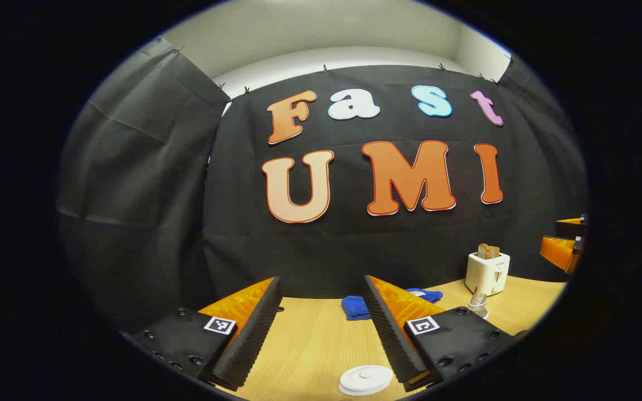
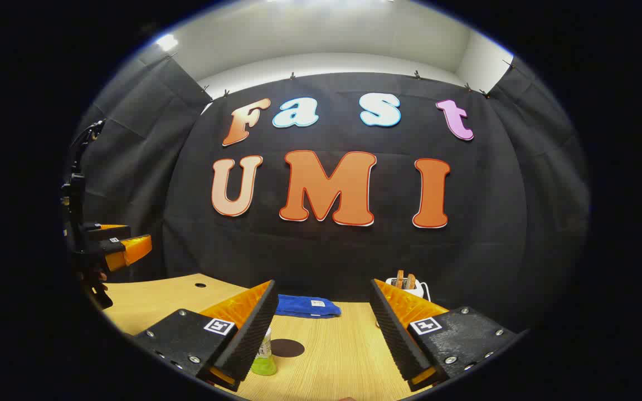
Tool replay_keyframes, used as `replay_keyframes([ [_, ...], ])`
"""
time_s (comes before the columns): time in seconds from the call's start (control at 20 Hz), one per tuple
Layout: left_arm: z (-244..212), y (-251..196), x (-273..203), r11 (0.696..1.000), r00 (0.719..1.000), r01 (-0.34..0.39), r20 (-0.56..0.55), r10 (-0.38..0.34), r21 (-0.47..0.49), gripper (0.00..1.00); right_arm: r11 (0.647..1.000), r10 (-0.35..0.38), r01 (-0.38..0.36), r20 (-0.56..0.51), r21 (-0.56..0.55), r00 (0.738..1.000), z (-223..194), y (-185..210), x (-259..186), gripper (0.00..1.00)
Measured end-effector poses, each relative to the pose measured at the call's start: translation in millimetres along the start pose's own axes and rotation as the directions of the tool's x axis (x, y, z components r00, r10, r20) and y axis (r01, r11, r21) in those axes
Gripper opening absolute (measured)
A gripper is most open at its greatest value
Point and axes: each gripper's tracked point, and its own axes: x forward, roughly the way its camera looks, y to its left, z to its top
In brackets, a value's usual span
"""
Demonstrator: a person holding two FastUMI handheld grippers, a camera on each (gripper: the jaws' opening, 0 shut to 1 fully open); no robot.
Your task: Open the teacup lid with one hand, grasp the water bottle and pour water into the teacup with the other hand; after pouring, place the water bottle on the coaster and then close the teacup lid.
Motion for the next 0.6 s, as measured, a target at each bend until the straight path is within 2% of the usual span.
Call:
replay_keyframes([
  [0.6,1.1,-9.8,0.0,0.999,0.999,0.034,-0.003,-0.034,-0.017,0.96,1.0,0.016,-0.016,0.009,0.003,1.0,6.5,2.3,-3.3,0.98],
])
